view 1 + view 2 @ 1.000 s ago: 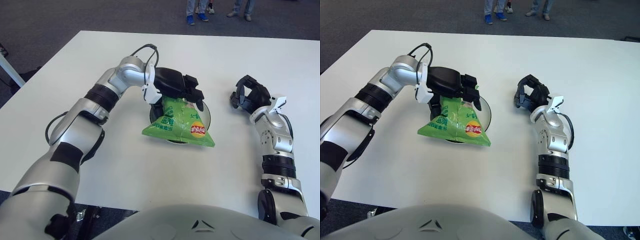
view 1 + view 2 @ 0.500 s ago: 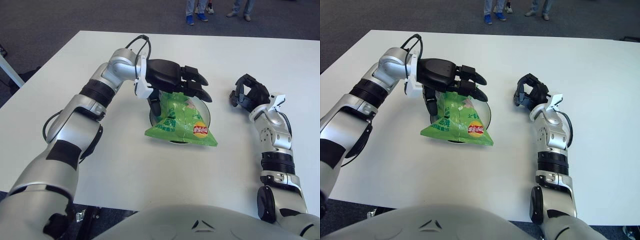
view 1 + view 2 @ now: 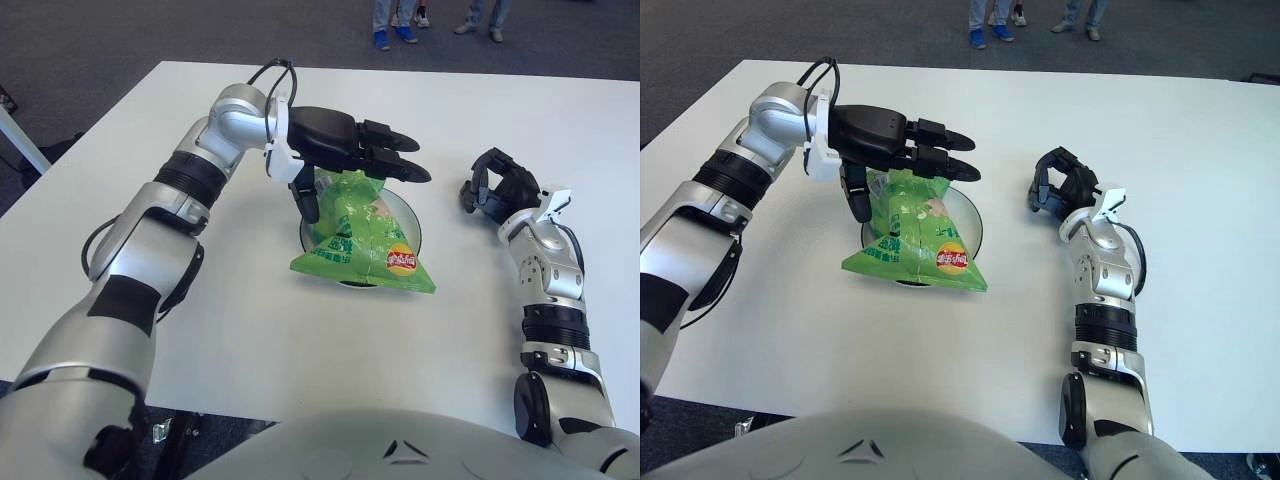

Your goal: Put the snack into the plate.

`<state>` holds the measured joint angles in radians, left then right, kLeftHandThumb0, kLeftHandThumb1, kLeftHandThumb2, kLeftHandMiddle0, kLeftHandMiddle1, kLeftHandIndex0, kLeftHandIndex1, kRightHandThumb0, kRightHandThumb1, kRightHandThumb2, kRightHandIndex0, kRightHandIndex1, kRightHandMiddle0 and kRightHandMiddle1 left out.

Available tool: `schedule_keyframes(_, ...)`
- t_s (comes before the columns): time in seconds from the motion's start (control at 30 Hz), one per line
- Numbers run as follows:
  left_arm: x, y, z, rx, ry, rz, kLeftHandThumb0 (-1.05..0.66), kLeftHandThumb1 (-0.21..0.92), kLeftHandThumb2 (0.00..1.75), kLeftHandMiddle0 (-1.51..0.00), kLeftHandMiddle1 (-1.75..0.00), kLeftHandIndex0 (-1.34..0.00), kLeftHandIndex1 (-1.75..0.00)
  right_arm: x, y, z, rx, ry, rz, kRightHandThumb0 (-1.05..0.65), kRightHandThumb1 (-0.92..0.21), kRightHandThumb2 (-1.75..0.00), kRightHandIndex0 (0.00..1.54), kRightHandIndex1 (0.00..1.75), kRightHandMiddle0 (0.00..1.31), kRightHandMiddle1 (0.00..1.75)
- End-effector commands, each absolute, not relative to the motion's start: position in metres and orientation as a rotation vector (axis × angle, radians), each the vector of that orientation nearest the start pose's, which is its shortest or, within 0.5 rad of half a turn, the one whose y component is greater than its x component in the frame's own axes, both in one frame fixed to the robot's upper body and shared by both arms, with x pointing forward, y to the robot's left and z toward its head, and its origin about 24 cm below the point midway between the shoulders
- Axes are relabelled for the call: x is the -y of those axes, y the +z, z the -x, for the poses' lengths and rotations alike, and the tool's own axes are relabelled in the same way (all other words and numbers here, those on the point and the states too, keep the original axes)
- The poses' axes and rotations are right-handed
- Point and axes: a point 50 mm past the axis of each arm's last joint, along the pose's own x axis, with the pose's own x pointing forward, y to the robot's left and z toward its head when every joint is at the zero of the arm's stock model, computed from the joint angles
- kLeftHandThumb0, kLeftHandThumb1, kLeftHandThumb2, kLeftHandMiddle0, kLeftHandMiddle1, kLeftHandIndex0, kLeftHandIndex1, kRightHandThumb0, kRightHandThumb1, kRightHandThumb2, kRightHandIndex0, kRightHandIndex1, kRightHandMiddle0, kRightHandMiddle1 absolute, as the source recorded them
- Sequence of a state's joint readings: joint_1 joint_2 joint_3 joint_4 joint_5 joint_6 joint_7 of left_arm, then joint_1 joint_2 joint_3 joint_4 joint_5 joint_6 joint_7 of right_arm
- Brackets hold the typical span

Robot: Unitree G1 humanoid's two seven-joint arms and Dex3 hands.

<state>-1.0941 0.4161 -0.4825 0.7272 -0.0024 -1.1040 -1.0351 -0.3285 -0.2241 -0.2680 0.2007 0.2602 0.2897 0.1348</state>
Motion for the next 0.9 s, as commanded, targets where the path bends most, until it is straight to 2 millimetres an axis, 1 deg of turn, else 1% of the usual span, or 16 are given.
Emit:
schedule_keyframes(0.0, -0.073, 0.236, -0.326, 0.974, -1.4, -1.272, -0.92, 0.56, 0.59, 0.0, 0.0, 0.0, 0.0, 0.229, 0.045, -0.299, -0.239, -0.057, -0.166, -0.47, -0.36, -1.27, 1.29, 1.75, 0.59, 1.75)
schedule_keyframes(0.07, -0.076, 0.237, -0.328, 0.962, -1.38, -1.282, -0.92, 0.59, 0.57, 0.0, 0.0, 0.0, 0.0, 0.229, 0.046, -0.299, -0.237, -0.056, -0.165, -0.47, -0.36, -1.27, 1.29, 1.75, 0.58, 1.75)
schedule_keyframes(0.13, -0.085, 0.238, -0.332, 0.943, -1.313, -1.313, -0.95, 0.63, 0.56, 0.0, 0.0, 0.0, 0.0, 0.229, 0.046, -0.299, -0.233, -0.054, -0.163, -0.47, -0.36, -1.27, 1.29, 1.75, 0.58, 1.75)
schedule_keyframes(0.17, -0.093, 0.237, -0.335, 0.928, -1.261, -1.328, -0.96, 0.66, 0.56, 0.0, 0.0, 0.0, 0.0, 0.229, 0.046, -0.299, -0.231, -0.052, -0.161, -0.47, -0.36, -1.27, 1.29, 1.75, 0.58, 1.75)
schedule_keyframes(0.2, -0.099, 0.237, -0.338, 0.92, -1.226, -1.338, -0.97, 0.71, 0.54, 0.0, 0.0, 0.0, -0.02, 0.229, 0.046, -0.3, -0.23, -0.052, -0.161, -0.47, -0.36, -1.27, 1.29, 1.75, 0.58, 1.75)
schedule_keyframes(0.23, -0.108, 0.233, -0.342, 0.89, -1.173, -1.33, -0.98, 0.74, 0.53, 0.0, 0.0, 0.0, -0.03, 0.229, 0.046, -0.3, -0.229, -0.051, -0.16, -0.47, -0.36, -1.27, 1.29, 1.75, 0.58, 1.75)
schedule_keyframes(0.3, -0.118, 0.229, -0.347, 0.859, -1.112, -1.324, -0.98, 0.83, 0.49, -0.04, -0.02, 0.0, -0.13, 0.229, 0.046, -0.3, -0.228, -0.05, -0.159, -0.47, -0.36, -1.27, 1.29, 1.75, 0.58, 1.75)
schedule_keyframes(0.33, -0.122, 0.226, -0.35, 0.845, -1.08, -1.313, -0.98, 0.84, 0.48, -0.04, -0.02, 0.0, -0.15, 0.229, 0.046, -0.3, -0.228, -0.049, -0.159, -0.47, -0.36, -1.27, 1.29, 1.75, 0.58, 1.75)
schedule_keyframes(0.4, -0.126, 0.222, -0.354, 0.83, -1.015, -1.285, -0.97, 0.88, 0.46, -0.08, -0.04, 0.0, -0.26, 0.229, 0.046, -0.3, -0.227, -0.048, -0.159, -0.47, -0.36, -1.28, 1.3, 1.75, 0.59, 1.75)
schedule_keyframes(0.5, -0.125, 0.221, -0.357, 0.842, -0.938, -1.258, -0.96, 0.91, 0.45, -0.11, -0.06, 0.0, -0.36, 0.23, 0.046, -0.3, -0.228, -0.048, -0.159, -0.47, -0.35, -1.28, 1.3, 1.75, 0.59, 1.75)
schedule_keyframes(0.57, -0.126, 0.221, -0.358, 0.851, -0.869, -1.206, -0.96, 0.91, 0.44, -0.13, -0.07, 0.0, -0.43, 0.23, 0.046, -0.3, -0.228, -0.048, -0.159, -0.47, -0.35, -1.28, 1.3, 1.75, 0.59, 1.75)
schedule_keyframes(0.6, -0.128, 0.221, -0.359, 0.855, -0.834, -1.175, -0.93, 0.9, 0.43, -0.16, -0.09, 0.0, -0.53, 0.23, 0.046, -0.3, -0.227, -0.048, -0.159, -0.47, -0.35, -1.28, 1.3, 1.75, 0.59, 1.75)
schedule_keyframes(0.7, -0.133, 0.22, -0.359, 0.866, -0.757, -1.093, -0.89, 0.86, 0.42, -0.21, -0.14, 0.0, -0.69, 0.231, 0.046, -0.301, -0.225, -0.048, -0.157, -0.47, -0.35, -1.28, 1.3, 1.75, 0.59, 1.75)
schedule_keyframes(0.73, -0.135, 0.22, -0.359, 0.864, -0.726, -1.058, -0.88, 0.85, 0.43, -0.22, -0.15, 0.0, -0.72, 0.231, 0.045, -0.301, -0.225, -0.049, -0.156, -0.47, -0.35, -1.28, 1.3, 1.75, 0.59, 1.75)
schedule_keyframes(0.8, -0.138, 0.219, -0.36, 0.855, -0.674, -1.01, -0.85, 0.77, 0.53, -0.18, -0.34, 0.0, -0.82, 0.231, 0.045, -0.302, -0.223, -0.05, -0.153, -0.47, -0.35, -1.28, 1.3, 1.75, 0.59, 1.75)
schedule_keyframes(0.87, -0.139, 0.218, -0.361, 0.849, -0.642, -0.989, -0.84, 0.75, 0.57, -0.16, -0.47, 0.0, -0.89, 0.232, 0.045, -0.302, -0.222, -0.051, -0.152, -0.47, -0.35, -1.28, 1.31, 1.75, 0.59, 1.75)
